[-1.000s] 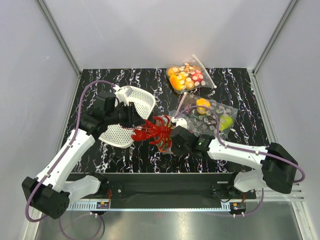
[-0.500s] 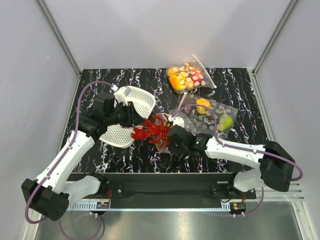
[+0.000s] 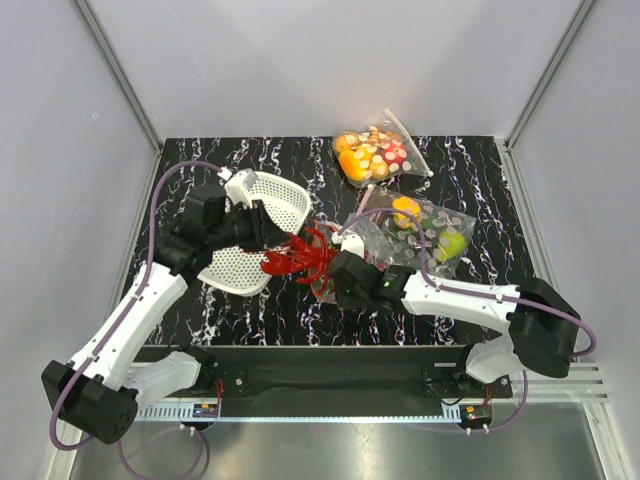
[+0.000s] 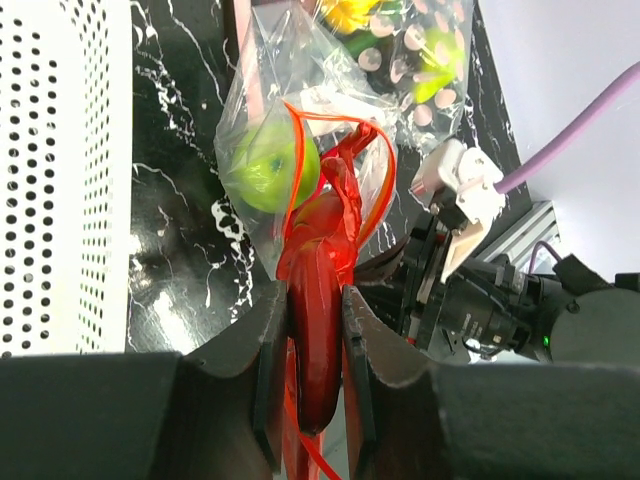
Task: Open the zip-top bag and remove the fake food
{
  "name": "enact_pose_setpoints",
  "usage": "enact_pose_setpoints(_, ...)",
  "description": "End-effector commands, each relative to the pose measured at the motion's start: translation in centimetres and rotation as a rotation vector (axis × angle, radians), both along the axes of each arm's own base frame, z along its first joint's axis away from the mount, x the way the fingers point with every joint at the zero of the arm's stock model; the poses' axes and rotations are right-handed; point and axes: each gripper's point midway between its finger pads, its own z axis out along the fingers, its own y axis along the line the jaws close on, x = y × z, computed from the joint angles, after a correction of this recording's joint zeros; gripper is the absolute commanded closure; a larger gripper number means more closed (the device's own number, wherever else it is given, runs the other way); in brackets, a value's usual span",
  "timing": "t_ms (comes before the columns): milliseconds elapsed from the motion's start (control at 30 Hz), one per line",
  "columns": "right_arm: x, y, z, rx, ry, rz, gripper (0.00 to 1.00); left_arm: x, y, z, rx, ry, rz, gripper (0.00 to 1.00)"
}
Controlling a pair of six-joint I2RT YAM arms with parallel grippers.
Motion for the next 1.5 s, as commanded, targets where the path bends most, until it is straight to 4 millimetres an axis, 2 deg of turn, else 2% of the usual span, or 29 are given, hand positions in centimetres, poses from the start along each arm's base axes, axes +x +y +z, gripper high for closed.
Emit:
enact_pose_setpoints(0,0.7,2.7,3.3,0.094,-0.057,0.01,0.89,0.5,-0.9,3.1,-0.1,-0.102,-0.012,1.0)
enact_pose_setpoints(100,1.3,1.9,2.5,0.037,-0.075,-0.011,0.89,0.1,-0.9,3.6,-0.108,-0.109,-0.029,1.0)
enact_pose_setpoints(233,1.7,-1.4,0.6,-0.127,-0.09,-0.067,0.97,-1.0,-0.9,3.6,-0.088,-0.095,-0.074,1.0)
enact_pose_setpoints(367,2.1,-3.8,0.9,-0.203,-0.138,-0.114,1.0,-2.9,-1.3,2.5,-0.091,-0.036,-0.154,1.0)
enact_pose_setpoints(533,2.6,-5.1,2.3,-0.212,-0.183,-0.143,1.0,-4.3,-1.4,1.2,-0.069,0.013,-0.235,1.0)
enact_pose_setpoints(667,3.1,-6.4,2.3,-0.233,-0.186,-0.168,1.0,-5.1,-1.2,0.1,-0.04,0.052,-0.265,1.0)
enact_pose_setpoints(833,3.2,-7.7,2.9,-0.223,-0.19,-0.179,1.0,-5.2,-0.4,-1.7,0.032,0.074,-0.261,1.0)
enact_pose_setpoints(1167,3.7,-10.7,2.7,-0.204,-0.168,-0.221,1.0,-6.3,-0.5,-1.5,0.021,0.071,-0.305,1.0)
enact_pose_setpoints(1467,4.4,-11.6,3.3,-0.18,-0.179,-0.236,1.0,-7.2,-0.1,-3.4,0.068,0.115,-0.318,1.0)
